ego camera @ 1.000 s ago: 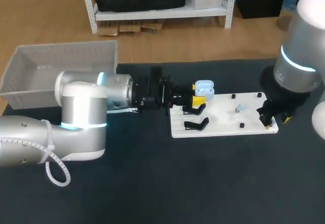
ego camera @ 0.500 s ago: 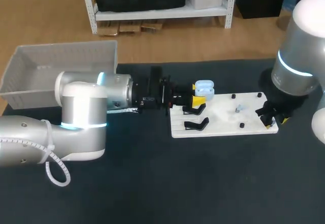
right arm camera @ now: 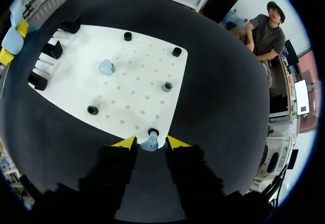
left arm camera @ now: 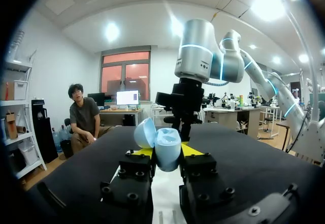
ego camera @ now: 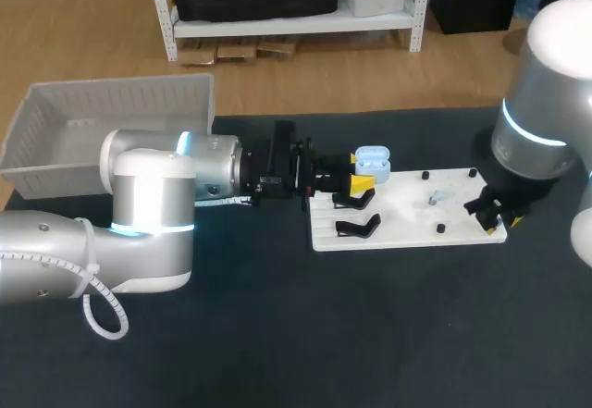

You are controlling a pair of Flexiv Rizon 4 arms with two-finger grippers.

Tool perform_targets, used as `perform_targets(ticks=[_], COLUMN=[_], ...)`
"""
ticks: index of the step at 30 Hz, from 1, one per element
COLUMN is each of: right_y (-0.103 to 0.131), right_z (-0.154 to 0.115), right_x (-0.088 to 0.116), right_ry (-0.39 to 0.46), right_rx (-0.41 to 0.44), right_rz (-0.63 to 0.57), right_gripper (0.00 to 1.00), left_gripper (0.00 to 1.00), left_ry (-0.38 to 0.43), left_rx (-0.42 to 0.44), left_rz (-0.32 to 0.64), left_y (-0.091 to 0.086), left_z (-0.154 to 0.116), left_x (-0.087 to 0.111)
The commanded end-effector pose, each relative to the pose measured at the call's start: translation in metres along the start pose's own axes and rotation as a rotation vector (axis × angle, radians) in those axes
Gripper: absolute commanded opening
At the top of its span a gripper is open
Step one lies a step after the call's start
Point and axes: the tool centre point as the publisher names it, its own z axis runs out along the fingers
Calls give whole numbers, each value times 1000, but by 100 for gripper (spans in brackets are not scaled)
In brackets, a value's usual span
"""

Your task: Pick up each earbud case from the left stands, insert the matching earbuds, close the lid, and place the case in the box.

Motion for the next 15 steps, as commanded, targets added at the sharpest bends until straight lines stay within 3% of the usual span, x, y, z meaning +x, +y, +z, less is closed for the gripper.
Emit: perform_targets(ticks=[1,15], right_y=[1,1], right_z=[3,5], right_x=[2,2], right_ry=[-12,-12], right_rx=[11,29], right_rz=[3,0], right_gripper=[33,27], left_gripper=[0,0], left_ry=[-3,-3], left_rx=[-7,-7], left_rz=[4,4], left_y=[-2,-2], left_z=[0,0], left_x=[1,1])
